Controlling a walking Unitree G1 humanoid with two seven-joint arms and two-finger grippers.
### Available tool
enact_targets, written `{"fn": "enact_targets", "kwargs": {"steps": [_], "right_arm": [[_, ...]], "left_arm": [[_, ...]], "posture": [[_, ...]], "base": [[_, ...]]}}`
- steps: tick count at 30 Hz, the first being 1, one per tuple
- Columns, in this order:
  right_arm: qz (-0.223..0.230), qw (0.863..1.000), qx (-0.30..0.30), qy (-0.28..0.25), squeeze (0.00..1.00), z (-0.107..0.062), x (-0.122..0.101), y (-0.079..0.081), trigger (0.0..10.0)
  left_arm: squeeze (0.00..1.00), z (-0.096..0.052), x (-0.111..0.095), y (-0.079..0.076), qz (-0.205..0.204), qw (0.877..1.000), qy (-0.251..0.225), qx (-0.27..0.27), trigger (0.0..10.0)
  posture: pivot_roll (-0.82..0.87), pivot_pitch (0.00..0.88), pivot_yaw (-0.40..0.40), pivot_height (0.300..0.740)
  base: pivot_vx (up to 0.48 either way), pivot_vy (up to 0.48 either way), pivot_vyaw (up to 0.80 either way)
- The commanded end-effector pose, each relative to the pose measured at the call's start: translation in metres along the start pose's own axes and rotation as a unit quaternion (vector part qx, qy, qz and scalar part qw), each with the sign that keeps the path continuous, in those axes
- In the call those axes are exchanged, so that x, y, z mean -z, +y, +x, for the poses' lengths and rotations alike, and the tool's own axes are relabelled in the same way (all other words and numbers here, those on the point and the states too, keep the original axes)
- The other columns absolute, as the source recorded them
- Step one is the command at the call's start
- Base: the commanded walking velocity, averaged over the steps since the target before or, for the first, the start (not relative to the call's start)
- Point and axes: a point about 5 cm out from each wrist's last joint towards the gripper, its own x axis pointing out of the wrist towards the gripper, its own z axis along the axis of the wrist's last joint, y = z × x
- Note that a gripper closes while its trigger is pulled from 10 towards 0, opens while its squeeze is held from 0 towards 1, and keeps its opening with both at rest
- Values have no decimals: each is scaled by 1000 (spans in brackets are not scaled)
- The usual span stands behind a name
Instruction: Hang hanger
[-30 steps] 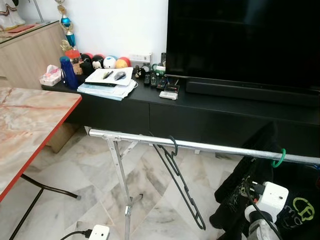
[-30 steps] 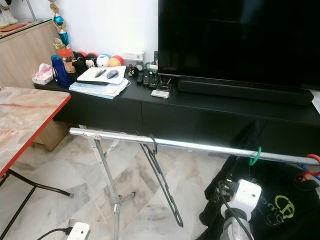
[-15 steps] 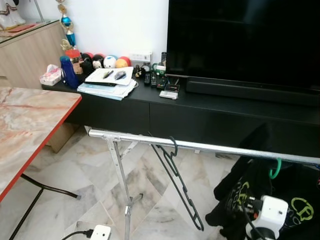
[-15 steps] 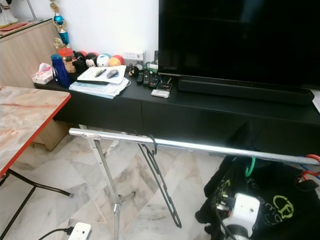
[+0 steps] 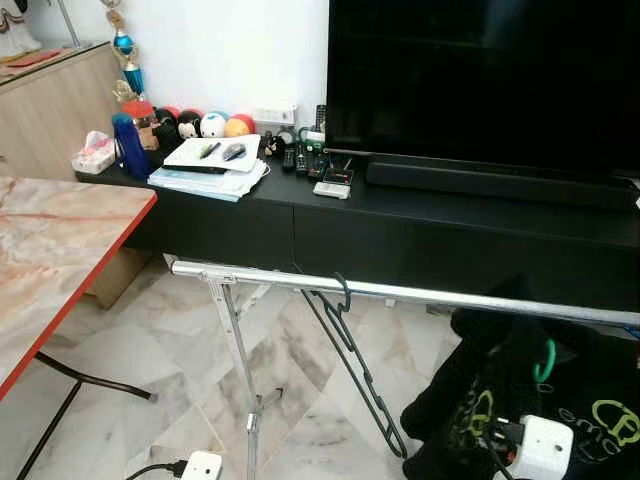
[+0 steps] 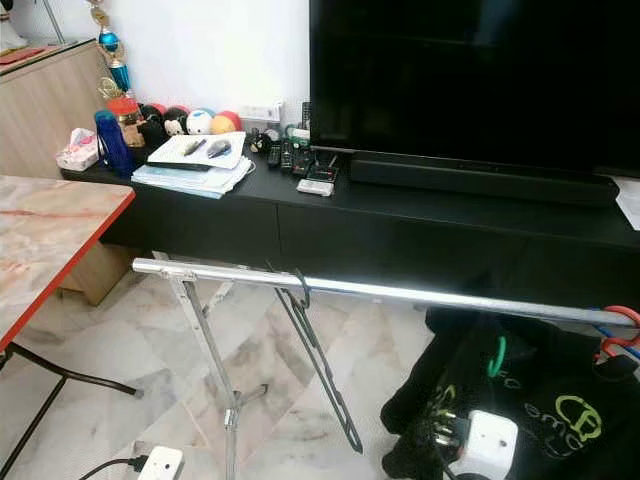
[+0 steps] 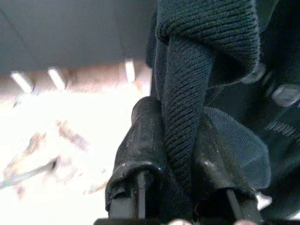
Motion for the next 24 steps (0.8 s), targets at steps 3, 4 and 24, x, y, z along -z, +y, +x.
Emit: {"fn": "enact_targets", "kwargs": {"steps": [3,4,24], "right_arm": [[28,1000,4,13,0,6,4,0,0],[32,999,6,14,0,7,4,0,0],[54,998,42,8,0,16,5,-10,0]], "left_arm": [[0,-1,5,1,9,1000,6,1,10000],[0,-1,5,1,8,1000,5,0,10000],[0,-1,7,0,0,1000,6,0,10000]], "posture": [[-51,13,6,740],[-49,12,5,740],[-48,15,5,740]], "base": [[0,0,0],[0,0,0],[0,0,0]]}}
